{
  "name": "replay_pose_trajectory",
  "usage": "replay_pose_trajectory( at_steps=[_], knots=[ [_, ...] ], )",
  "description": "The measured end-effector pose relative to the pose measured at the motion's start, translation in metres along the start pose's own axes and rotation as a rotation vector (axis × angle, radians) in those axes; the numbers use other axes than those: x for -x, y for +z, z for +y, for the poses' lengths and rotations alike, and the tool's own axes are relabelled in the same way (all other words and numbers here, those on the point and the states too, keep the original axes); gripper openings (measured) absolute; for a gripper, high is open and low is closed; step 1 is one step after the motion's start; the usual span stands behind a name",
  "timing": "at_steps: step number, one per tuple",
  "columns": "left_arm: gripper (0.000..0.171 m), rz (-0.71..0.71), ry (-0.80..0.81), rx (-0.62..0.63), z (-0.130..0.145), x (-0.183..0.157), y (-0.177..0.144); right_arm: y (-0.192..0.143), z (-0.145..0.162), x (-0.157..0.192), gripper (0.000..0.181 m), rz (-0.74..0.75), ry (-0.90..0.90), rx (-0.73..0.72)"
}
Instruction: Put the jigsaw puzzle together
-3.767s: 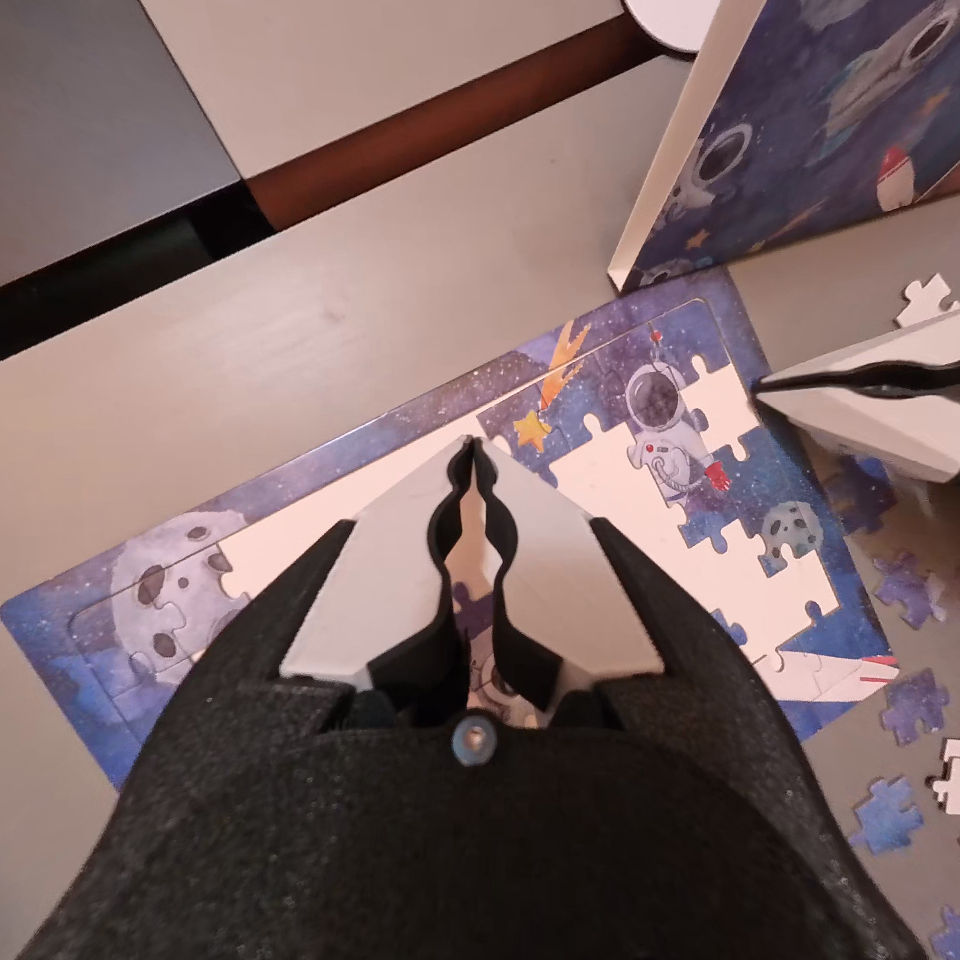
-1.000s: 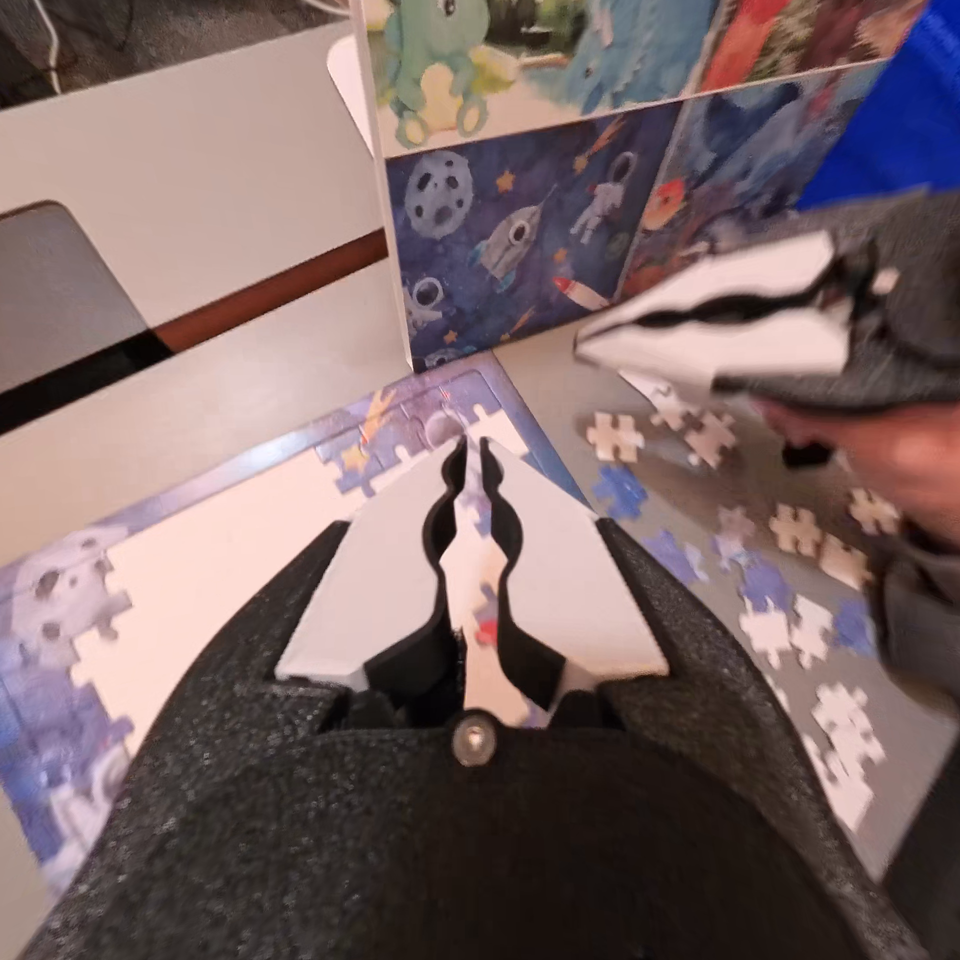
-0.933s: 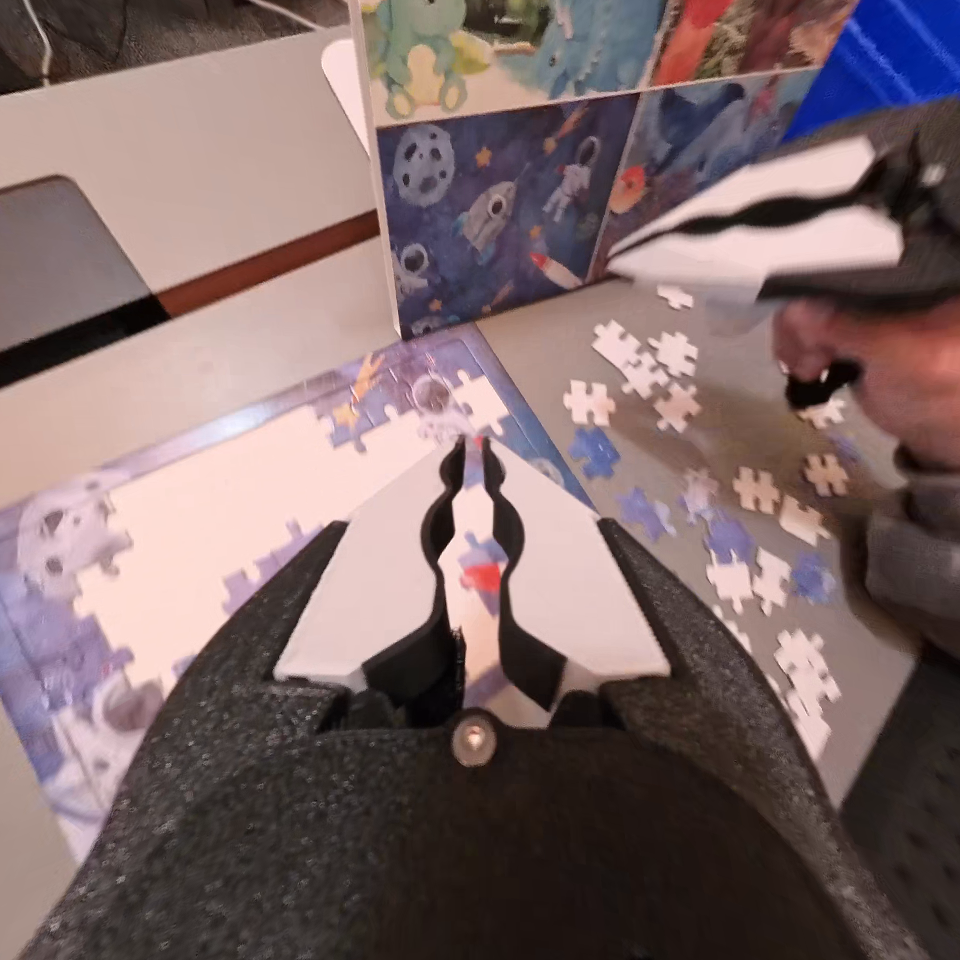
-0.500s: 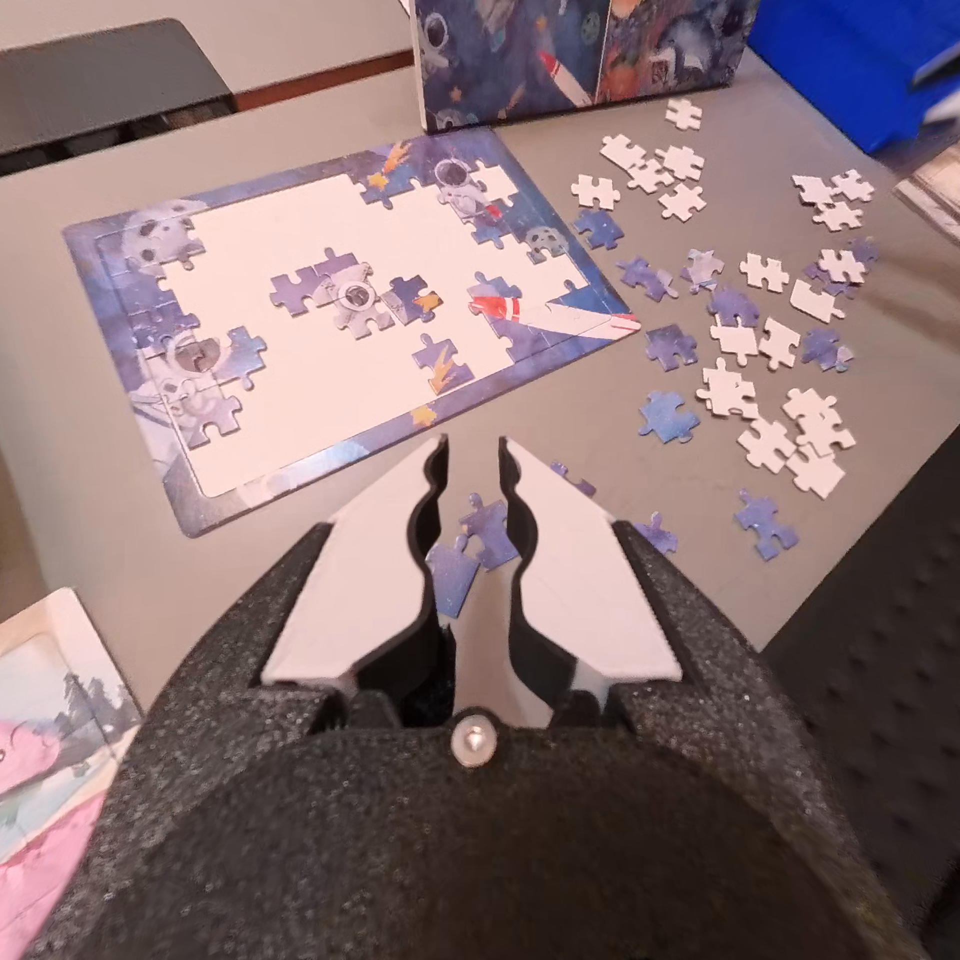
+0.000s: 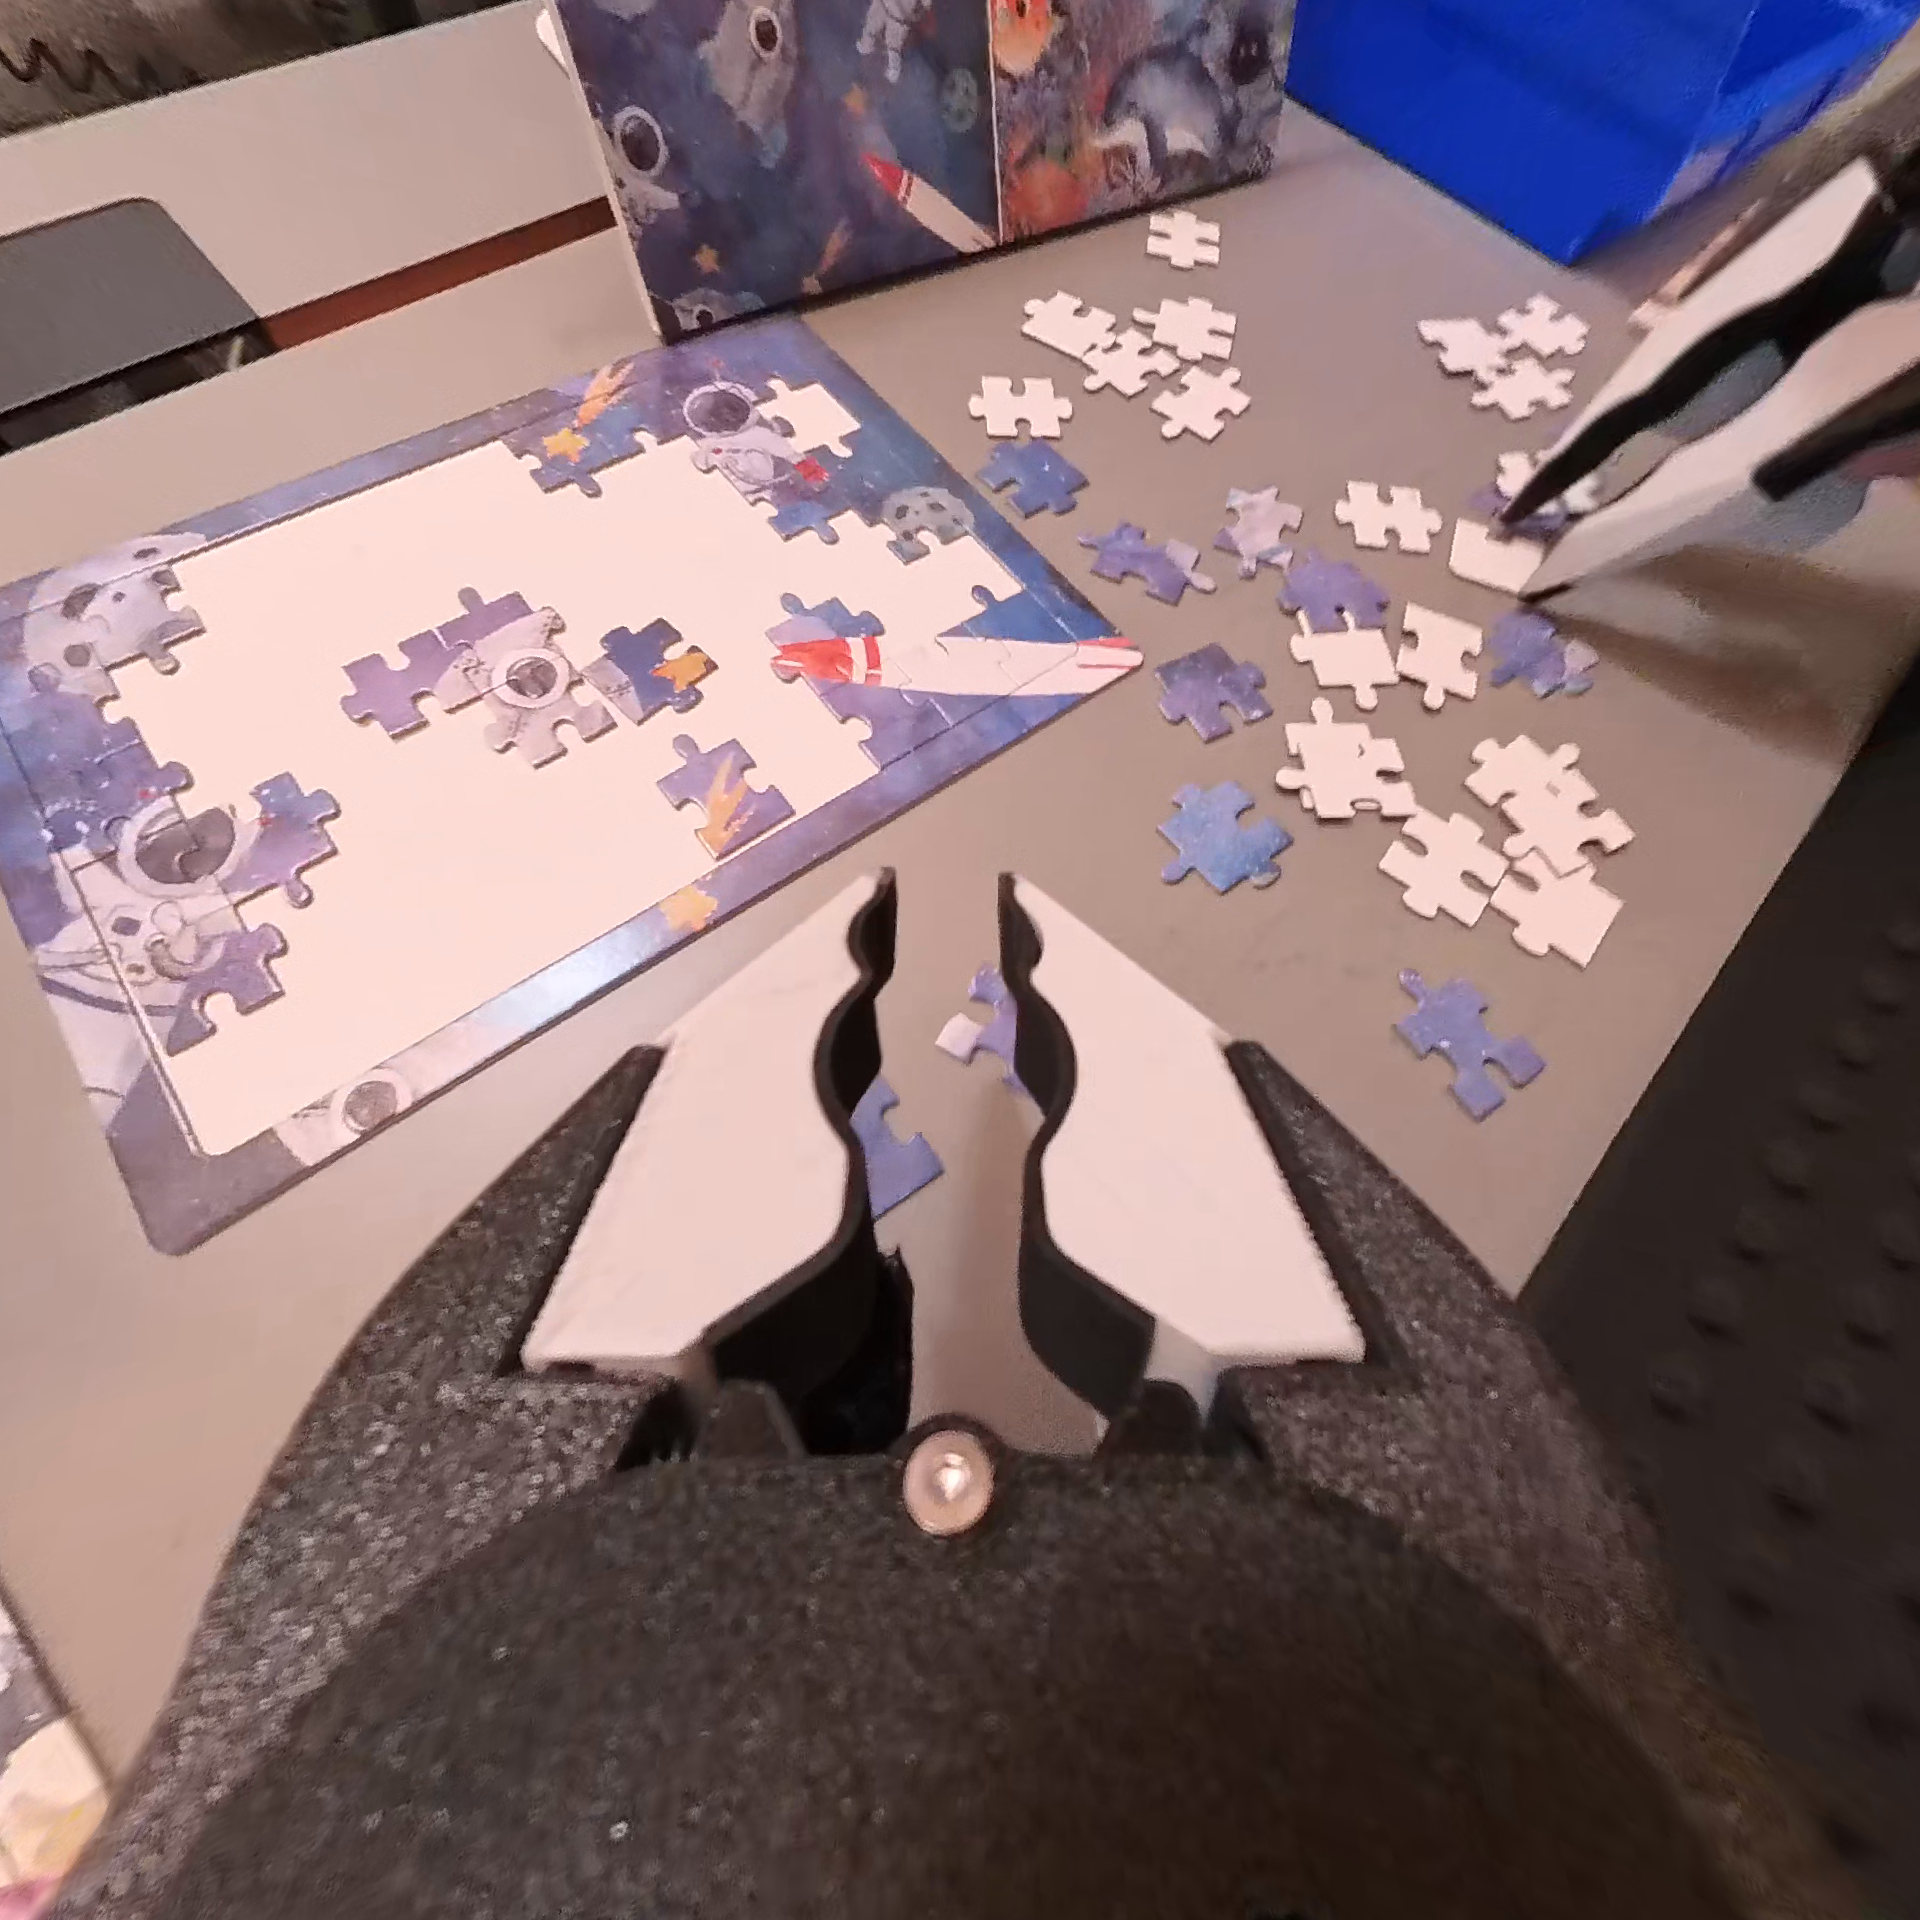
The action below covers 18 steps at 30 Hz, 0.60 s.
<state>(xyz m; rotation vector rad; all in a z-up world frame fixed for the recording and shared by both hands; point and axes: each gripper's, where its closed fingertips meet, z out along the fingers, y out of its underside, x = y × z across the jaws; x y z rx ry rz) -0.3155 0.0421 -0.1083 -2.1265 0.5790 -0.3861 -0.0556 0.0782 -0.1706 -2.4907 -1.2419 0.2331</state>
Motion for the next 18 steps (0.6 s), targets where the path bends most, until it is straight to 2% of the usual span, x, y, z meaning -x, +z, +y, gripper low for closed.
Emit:
replay_pose_trajectory(
  at_steps=[6, 12, 15, 18],
  knots=[
    [0.019, 0.012, 0.000, 0.025, 0.016, 0.004, -0.006, 0.003, -0.001, -0.004, 0.022, -0.002, 0.072, 0.085],
    [0.019, 0.140, -0.154, 0.012, 0.010, -0.005, -0.007, 0.001, -0.001, 0.001, 0.021, -0.028, 0.005, 0.084],
    [0.020, 0.318, -0.358, 0.018, 0.002, -0.026, -0.006, -0.011, -0.025, 0.021, 0.021, -0.053, -0.077, -0.035],
    [0.027, 0.540, -0.573, -0.027, -0.016, -0.050, -0.009, -0.032, -0.077, 0.064, 0.021, -0.108, -0.205, -0.254]
  ],
)
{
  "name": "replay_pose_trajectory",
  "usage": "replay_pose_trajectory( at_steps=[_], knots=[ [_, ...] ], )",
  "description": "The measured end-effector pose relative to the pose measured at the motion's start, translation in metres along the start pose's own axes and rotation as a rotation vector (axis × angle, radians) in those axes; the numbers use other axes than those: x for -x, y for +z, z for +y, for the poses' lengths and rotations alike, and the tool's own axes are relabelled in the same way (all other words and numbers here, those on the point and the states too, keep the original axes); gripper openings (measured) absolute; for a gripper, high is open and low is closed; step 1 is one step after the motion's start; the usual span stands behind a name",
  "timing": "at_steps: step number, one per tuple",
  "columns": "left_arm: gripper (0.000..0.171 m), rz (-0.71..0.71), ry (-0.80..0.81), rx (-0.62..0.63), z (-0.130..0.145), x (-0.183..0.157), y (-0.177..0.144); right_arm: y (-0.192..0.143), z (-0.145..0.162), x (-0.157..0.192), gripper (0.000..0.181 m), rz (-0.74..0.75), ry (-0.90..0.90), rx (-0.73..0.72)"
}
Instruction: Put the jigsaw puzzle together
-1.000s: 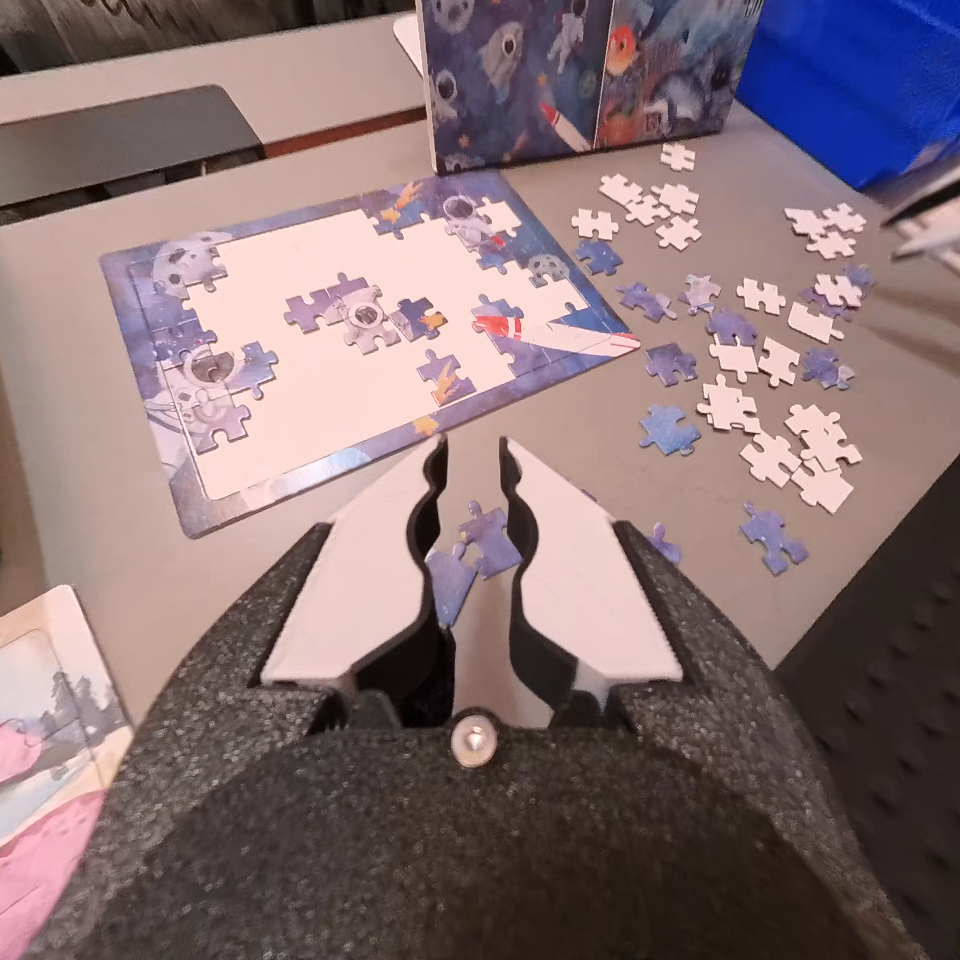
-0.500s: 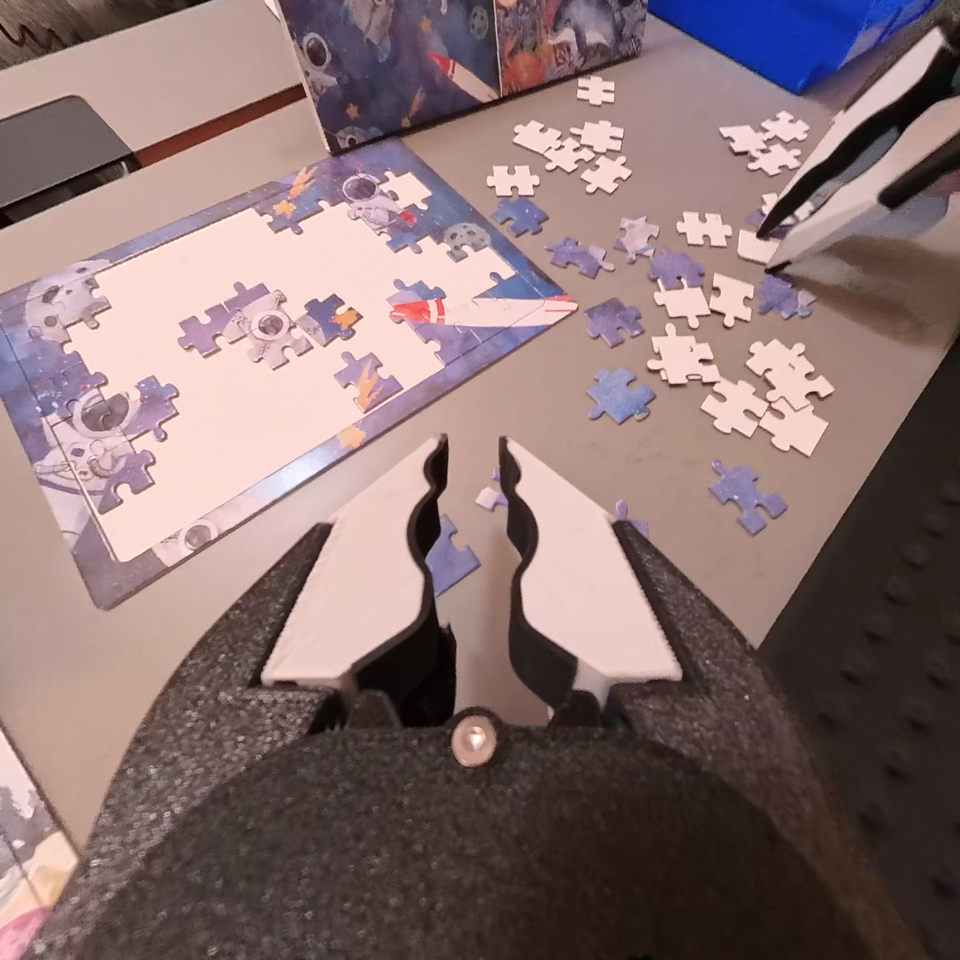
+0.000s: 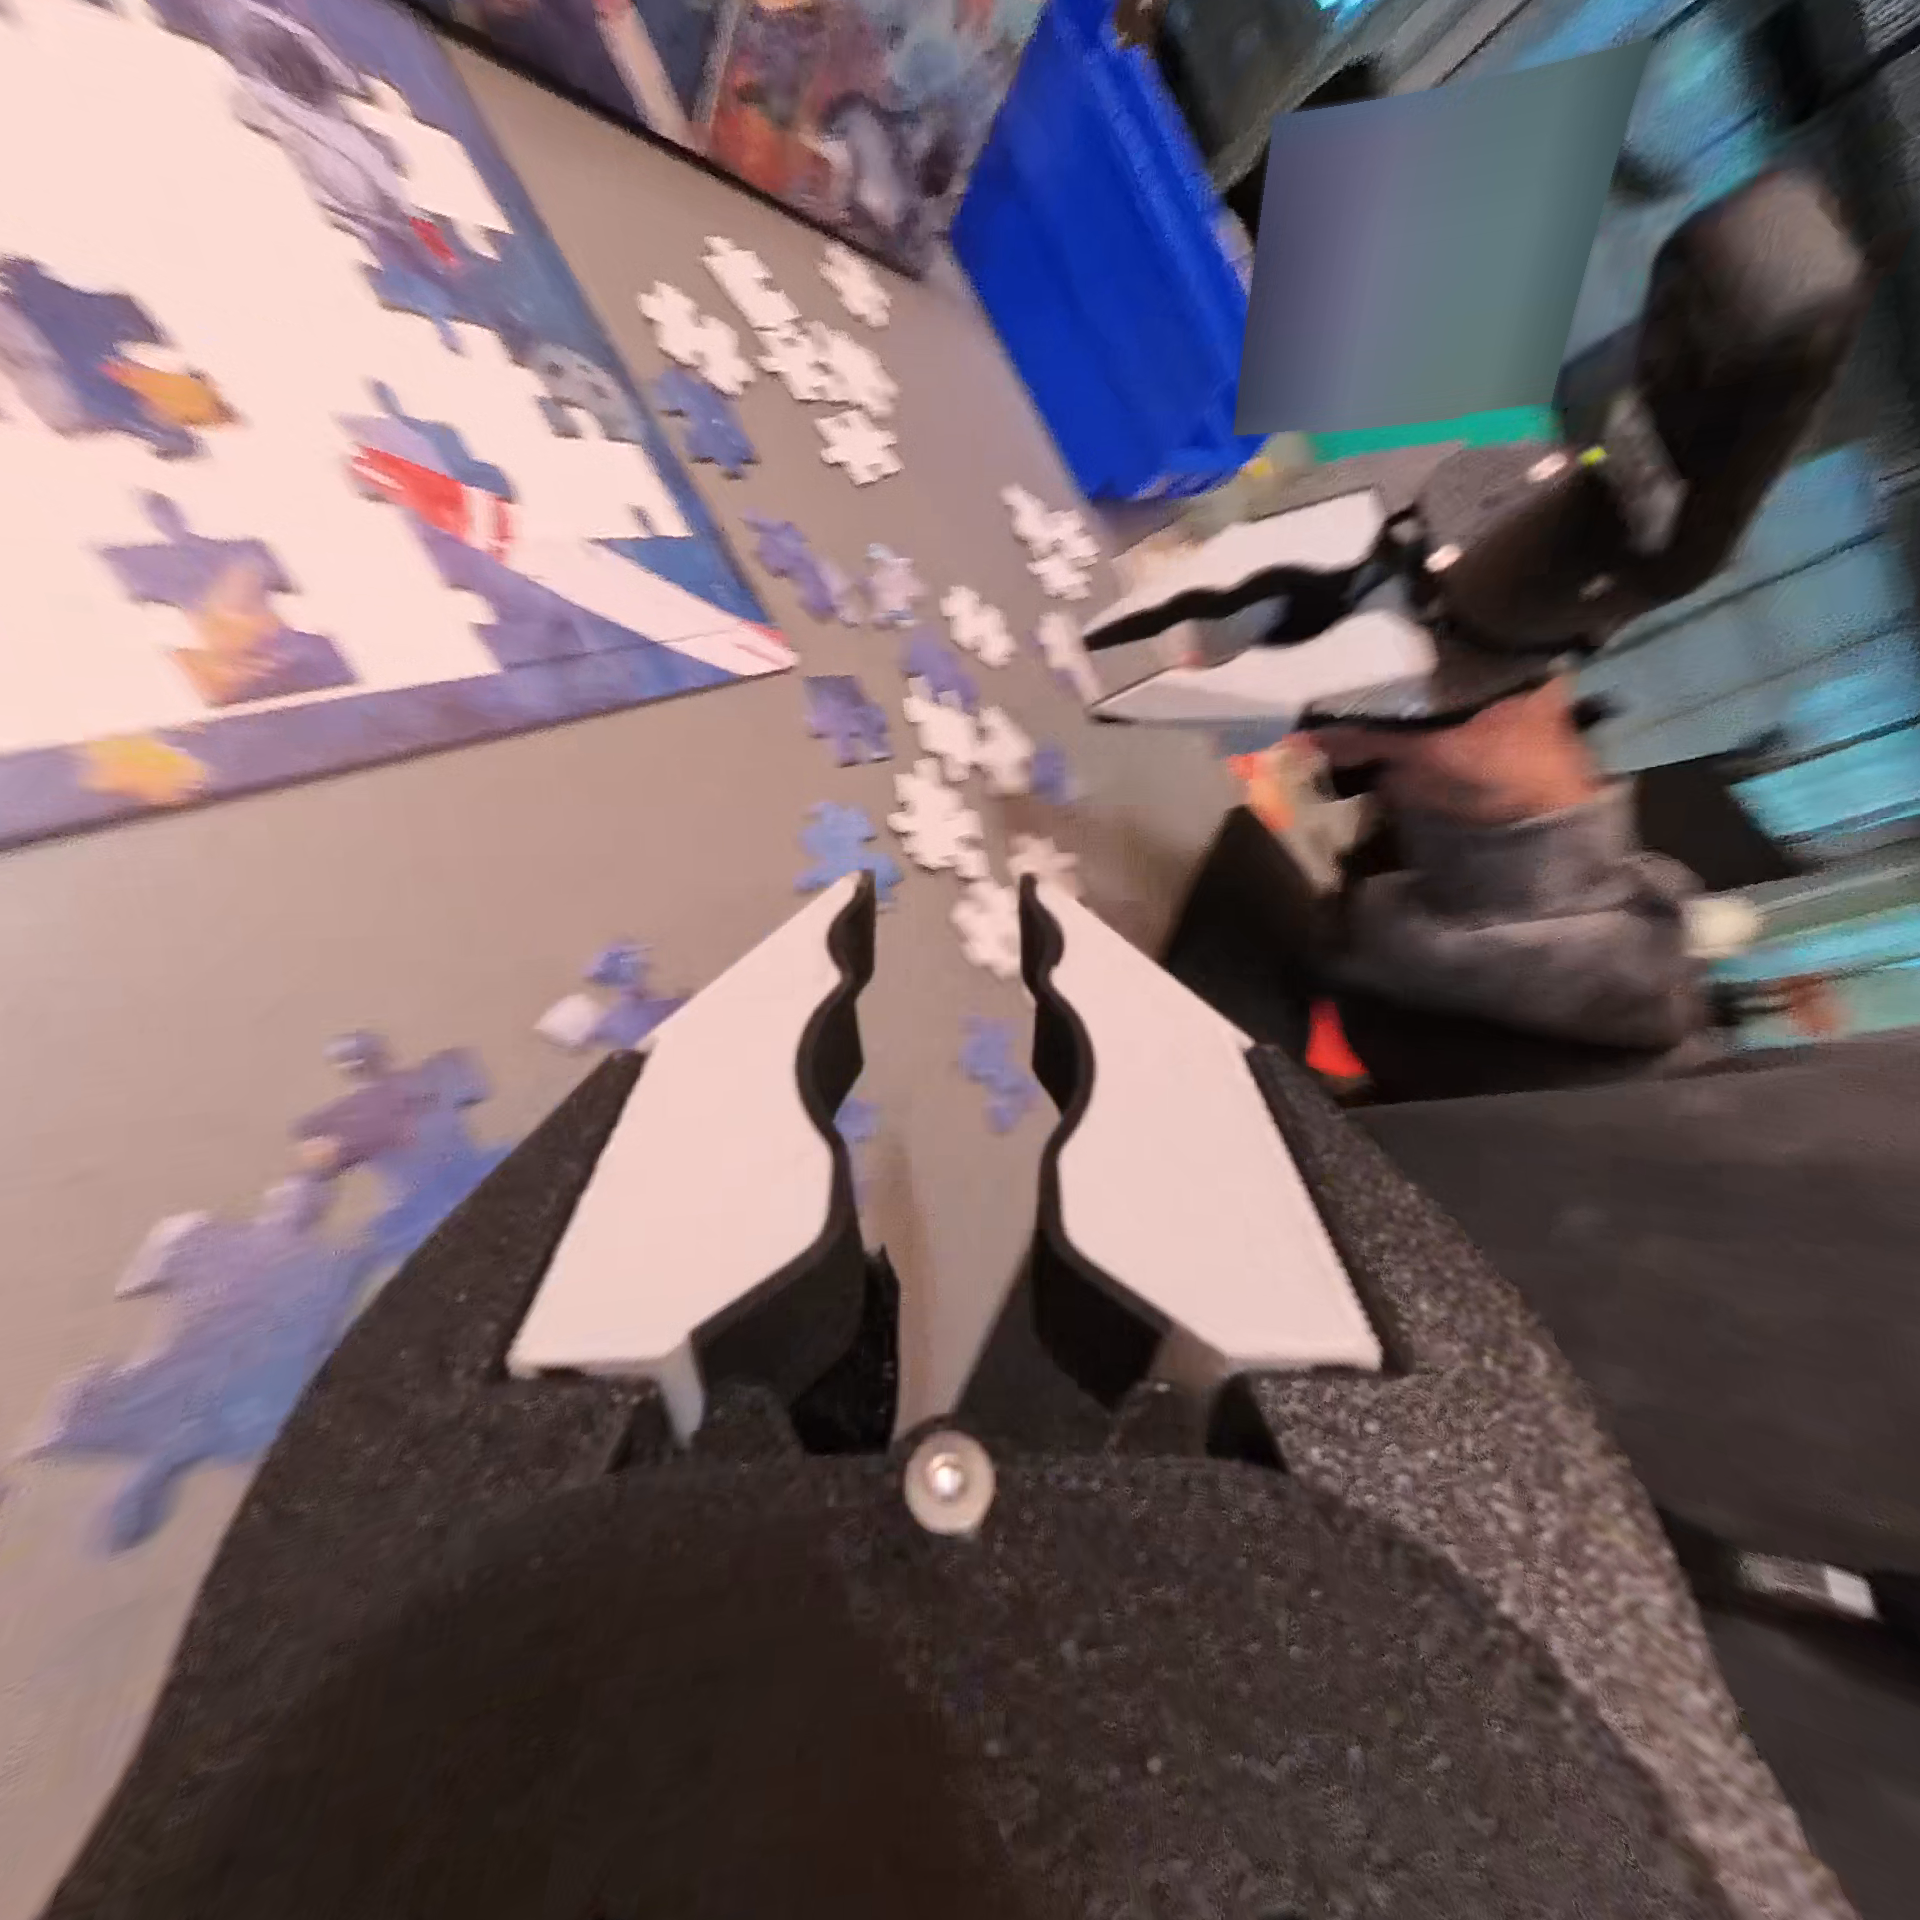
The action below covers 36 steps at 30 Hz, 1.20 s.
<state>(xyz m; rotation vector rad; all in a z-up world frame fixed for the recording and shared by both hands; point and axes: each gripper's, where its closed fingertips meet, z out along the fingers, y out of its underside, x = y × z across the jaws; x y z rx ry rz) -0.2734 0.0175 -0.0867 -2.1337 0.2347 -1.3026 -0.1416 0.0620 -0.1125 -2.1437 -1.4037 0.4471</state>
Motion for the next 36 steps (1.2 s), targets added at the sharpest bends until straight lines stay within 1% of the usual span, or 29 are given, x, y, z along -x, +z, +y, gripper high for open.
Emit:
replay_pose_trajectory(
  at_steps=[2, 4, 6, 8, 9, 10, 12, 13, 14, 15, 16, 18, 19, 20, 21, 22, 24, 26, 27, 28, 29, 32, 34, 36],
  knots=[
    [0.031, 0.091, -0.064, -0.024, -0.005, -0.012, 0.003, 0.004, -0.041, 0.028, 0.022, -0.039, -0.092, -0.128],
    [0.040, 0.109, -0.067, -0.046, -0.009, -0.017, 0.004, 0.011, -0.074, 0.051, 0.022, -0.036, -0.190, -0.232],
    [0.041, 0.101, -0.042, -0.057, -0.013, -0.020, 0.003, 0.020, -0.095, 0.071, 0.022, -0.012, -0.296, -0.299],
    [0.040, 0.066, -0.015, -0.048, -0.014, -0.017, 0.003, 0.031, -0.102, 0.086, 0.022, -0.004, -0.378, -0.303],
    [0.037, 0.050, -0.002, -0.036, -0.012, -0.015, 0.003, 0.034, -0.105, 0.091, 0.022, -0.010, -0.398, -0.316],
    [0.021, 0.032, 0.013, -0.017, -0.009, -0.013, 0.004, 0.036, -0.108, 0.096, 0.022, -0.024, -0.407, -0.332],
    [0.001, -0.035, 0.035, 0.006, -0.005, -0.003, 0.003, 0.039, -0.110, 0.098, 0.019, -0.048, -0.399, -0.346],
    [0.001, -0.060, 0.047, 0.025, -0.002, 0.001, 0.002, 0.041, -0.110, 0.096, 0.016, -0.051, -0.395, -0.344],
    [0.001, -0.105, 0.068, 0.036, -0.002, 0.008, -0.002, 0.043, -0.109, 0.095, 0.019, -0.056, -0.386, -0.338],
    [0.001, -0.188, 0.112, 0.034, -0.005, 0.020, -0.008, 0.046, -0.108, 0.092, 0.018, -0.056, -0.370, -0.336],
    [0.001, -0.301, 0.183, 0.030, -0.011, 0.036, -0.017, 0.048, -0.106, 0.090, 0.020, -0.069, -0.349, -0.330],
    [0.001, -0.605, 0.382, 0.035, -0.028, 0.074, -0.049, 0.052, -0.103, 0.086, 0.023, -0.089, -0.297, -0.316],
    [0.001, -0.757, 0.489, 0.032, -0.040, 0.089, -0.068, 0.054, -0.102, 0.084, 0.023, -0.099, -0.274, -0.313],
    [0.001, -0.874, 0.596, 0.018, -0.052, 0.097, -0.084, 0.055, -0.101, 0.084, 0.023, -0.125, -0.249, -0.311],
    [0.002, -0.948, 0.716, -0.006, -0.063, 0.097, -0.095, 0.057, -0.100, 0.087, 0.023, -0.166, -0.216, -0.306],
    [0.002, -0.989, 0.854, -0.031, -0.071, 0.091, -0.100, 0.058, -0.100, 0.089, 0.023, -0.206, -0.173, -0.298],
    [0.002, -1.054, 1.171, -0.031, -0.077, 0.077, -0.101, 0.054, -0.106, 0.095, 0.025, -0.312, -0.074, -0.295],
    [0.002, -1.176, 1.477, 0.047, -0.080, 0.075, -0.105, 0.042, -0.112, 0.104, 0.027, -0.443, 0.026, -0.283],
    [0.002, -1.230, 1.583, 0.114, -0.080, 0.081, -0.107, 0.036, -0.114, 0.107, 0.028, -0.493, 0.060, -0.278],
    [0.002, -1.250, 1.649, 0.189, -0.078, 0.091, -0.109, 0.029, -0.114, 0.109, 0.029, -0.533, 0.077, -0.266],
    [0.001, -1.235, 1.685, 0.254, -0.074, 0.102, -0.109, 0.022, -0.111, 0.111, 0.030, -0.556, 0.080, -0.251],
    [0.001, -1.121, 1.781, 0.355, -0.069, 0.125, -0.105, 0.007, -0.100, 0.111, 0.030, -0.546, 0.044, -0.204],
    [0.001, -1.056, 1.857, 0.418, -0.070, 0.139, -0.103, 0.001, -0.088, 0.112, 0.030, -0.527, 0.011, -0.175],
    [0.001, -0.979, 1.909, 0.512, -0.070, 0.157, -0.101, -0.001, -0.077, 0.117, 0.030, -0.515, -0.005, -0.151]
  ],
)
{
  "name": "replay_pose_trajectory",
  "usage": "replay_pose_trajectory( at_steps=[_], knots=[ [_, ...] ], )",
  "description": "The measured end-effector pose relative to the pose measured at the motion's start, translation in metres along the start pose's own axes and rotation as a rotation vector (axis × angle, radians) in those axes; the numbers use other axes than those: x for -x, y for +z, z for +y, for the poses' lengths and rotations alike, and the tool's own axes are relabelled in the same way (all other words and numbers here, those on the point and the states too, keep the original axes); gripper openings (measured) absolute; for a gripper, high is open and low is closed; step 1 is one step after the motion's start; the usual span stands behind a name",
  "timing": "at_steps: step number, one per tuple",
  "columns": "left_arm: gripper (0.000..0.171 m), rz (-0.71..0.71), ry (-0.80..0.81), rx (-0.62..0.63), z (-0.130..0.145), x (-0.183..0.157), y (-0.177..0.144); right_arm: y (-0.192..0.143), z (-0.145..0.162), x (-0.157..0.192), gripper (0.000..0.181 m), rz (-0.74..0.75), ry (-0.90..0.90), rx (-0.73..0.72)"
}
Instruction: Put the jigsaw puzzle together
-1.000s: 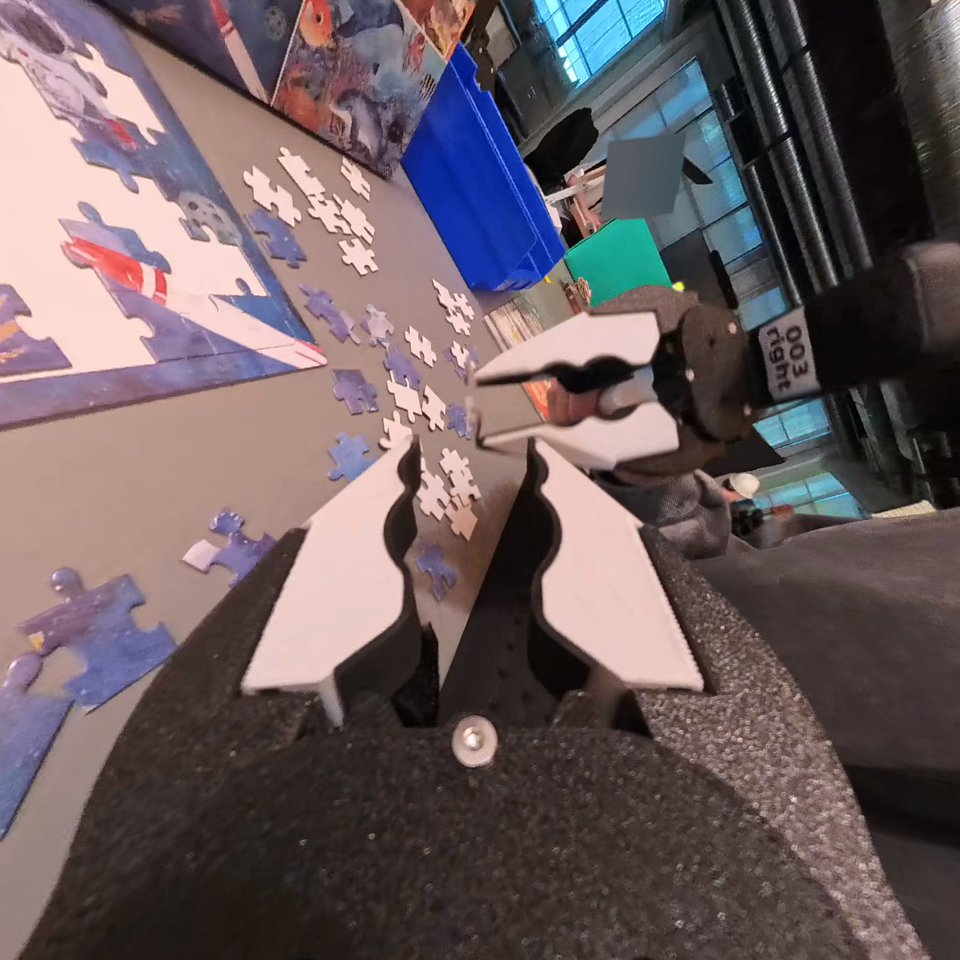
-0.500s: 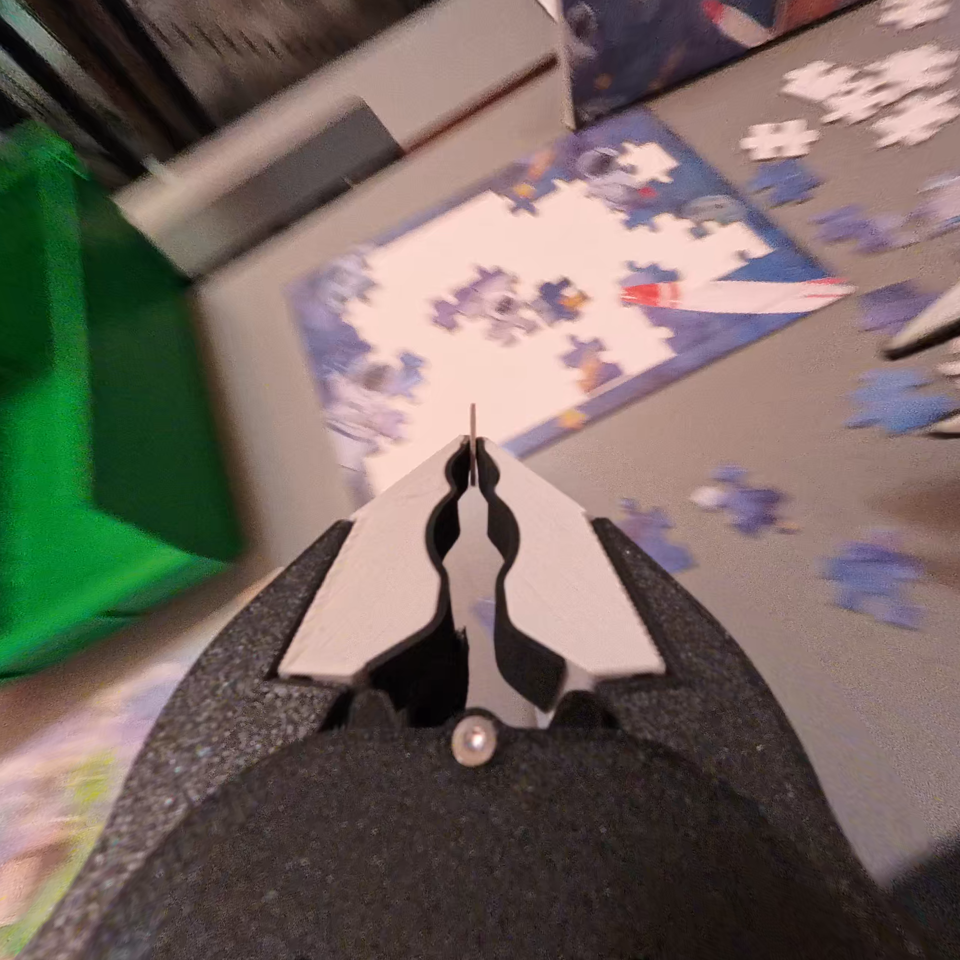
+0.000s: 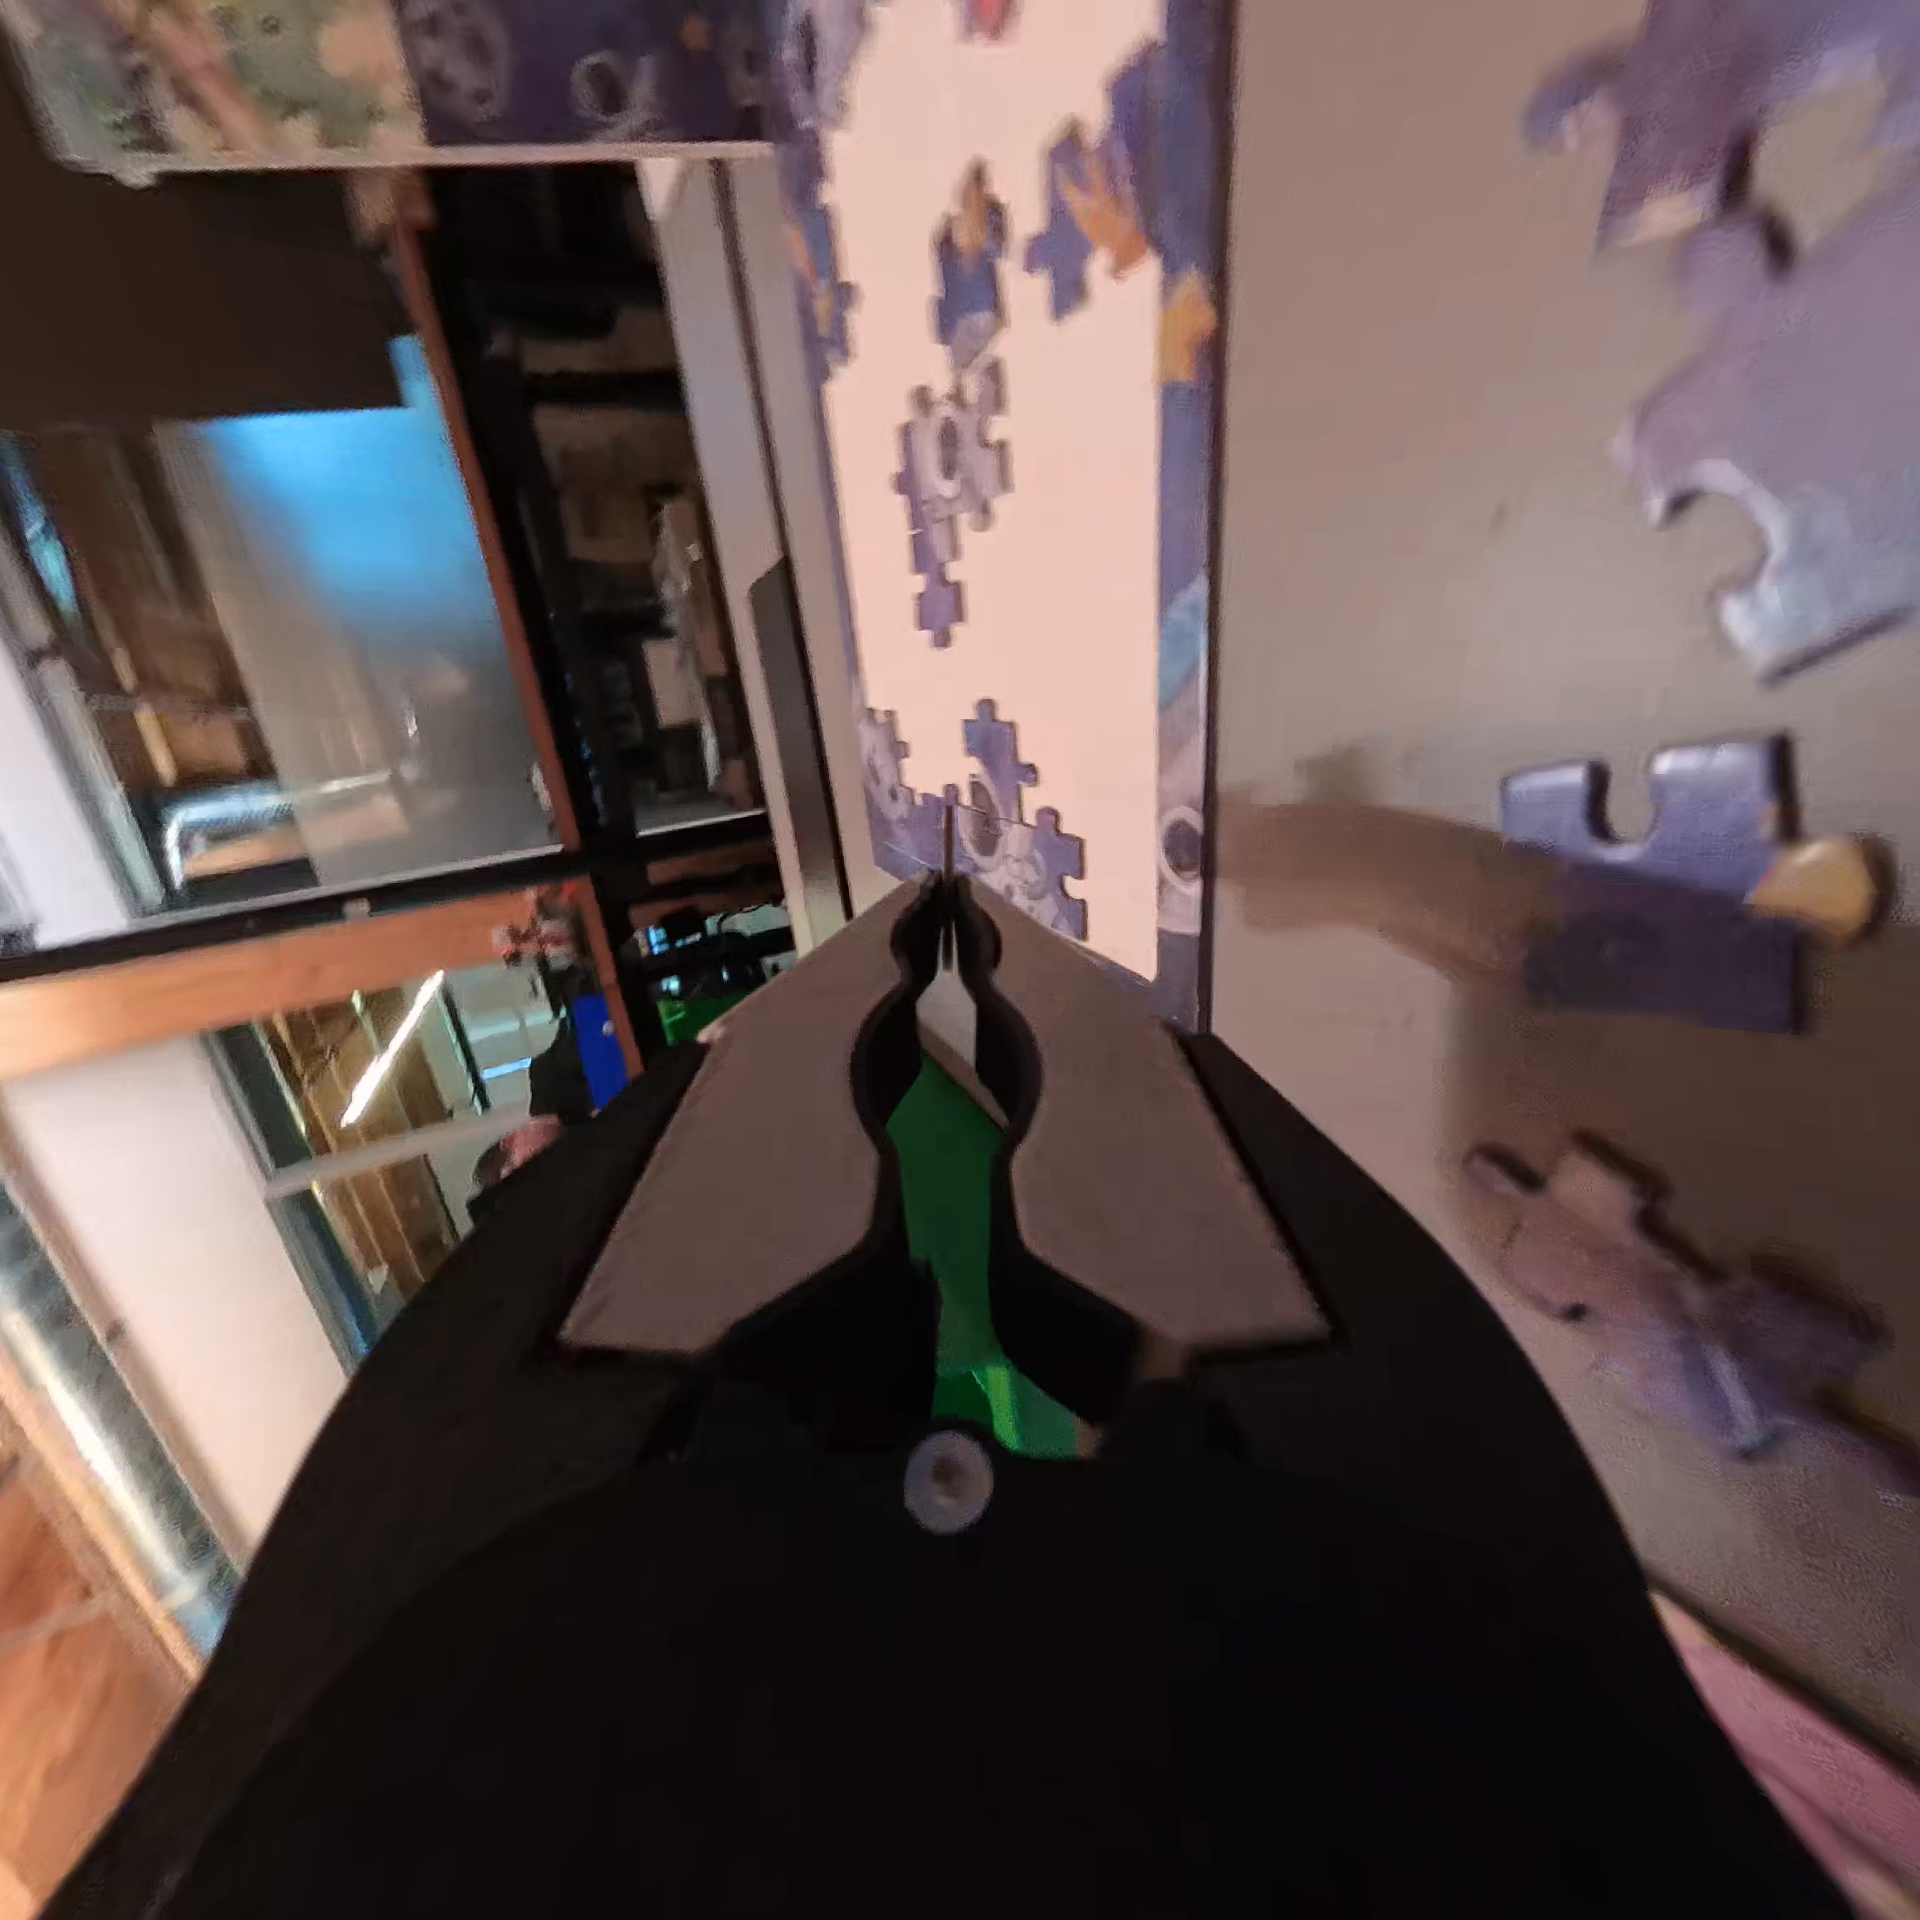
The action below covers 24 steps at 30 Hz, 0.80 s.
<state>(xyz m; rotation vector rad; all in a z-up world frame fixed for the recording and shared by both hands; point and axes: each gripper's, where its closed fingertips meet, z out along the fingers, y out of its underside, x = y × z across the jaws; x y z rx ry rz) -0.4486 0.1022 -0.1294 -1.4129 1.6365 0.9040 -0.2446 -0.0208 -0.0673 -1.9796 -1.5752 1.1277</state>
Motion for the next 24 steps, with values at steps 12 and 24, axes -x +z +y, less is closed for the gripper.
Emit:
replay_pose_trajectory(
  at_steps=[12, 24],
  knots=[
    [0.001, 0.151, 0.104, -0.051, 0.013, -0.009, 0.030, 0.017, 0.023, 0.016, 0.031, -0.050, 0.106, -0.051],
    [0.000, -0.387, 0.269, -0.249, -0.038, 0.049, -0.039, -0.069, -0.007, 0.031, 0.038, -0.060, 0.160, 0.011]
  ],
)
